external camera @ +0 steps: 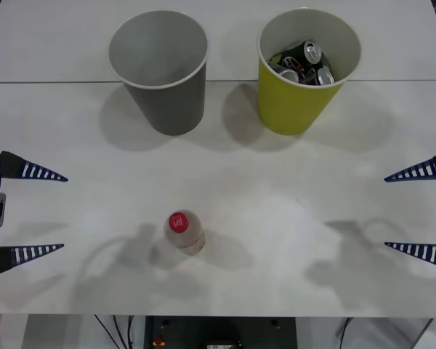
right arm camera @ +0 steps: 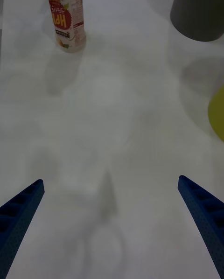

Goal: Put the can into the green bin and the plastic bottle into the gray bin

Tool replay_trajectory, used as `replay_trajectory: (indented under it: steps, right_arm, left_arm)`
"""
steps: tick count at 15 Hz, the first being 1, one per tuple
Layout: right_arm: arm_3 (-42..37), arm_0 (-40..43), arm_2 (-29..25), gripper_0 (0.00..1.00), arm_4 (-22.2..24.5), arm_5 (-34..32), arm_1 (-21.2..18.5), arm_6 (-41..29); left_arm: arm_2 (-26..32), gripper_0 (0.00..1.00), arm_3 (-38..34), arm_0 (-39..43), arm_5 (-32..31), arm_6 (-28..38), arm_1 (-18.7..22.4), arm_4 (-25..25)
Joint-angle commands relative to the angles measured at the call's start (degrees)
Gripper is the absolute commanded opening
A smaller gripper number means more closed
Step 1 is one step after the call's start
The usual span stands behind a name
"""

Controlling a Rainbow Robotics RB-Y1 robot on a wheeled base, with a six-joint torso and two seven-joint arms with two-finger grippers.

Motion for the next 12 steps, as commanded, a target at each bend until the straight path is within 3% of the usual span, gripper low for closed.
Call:
replay_trajectory:
  steps: [1,7,12]
  right_arm:
    - [0.0,0.0,0.0,1.0,0.0,0.0,0.0,0.0]
    - [0.0,0.0,0.0,1.0,0.0,0.0,0.0,0.0]
    - [0.0,0.0,0.0,1.0,0.0,0.0,0.0,0.0]
  left_arm:
    - [0.0,1.0,0.0,0.0,0.0,0.0,0.0,0.0]
    - [0.73,1.0,1.62,2.31,-1.62,0.25,-0.31,0.29]
    - [0.38,1.0,2.76,2.49,-2.24,-0.18,-7.34,1.35]
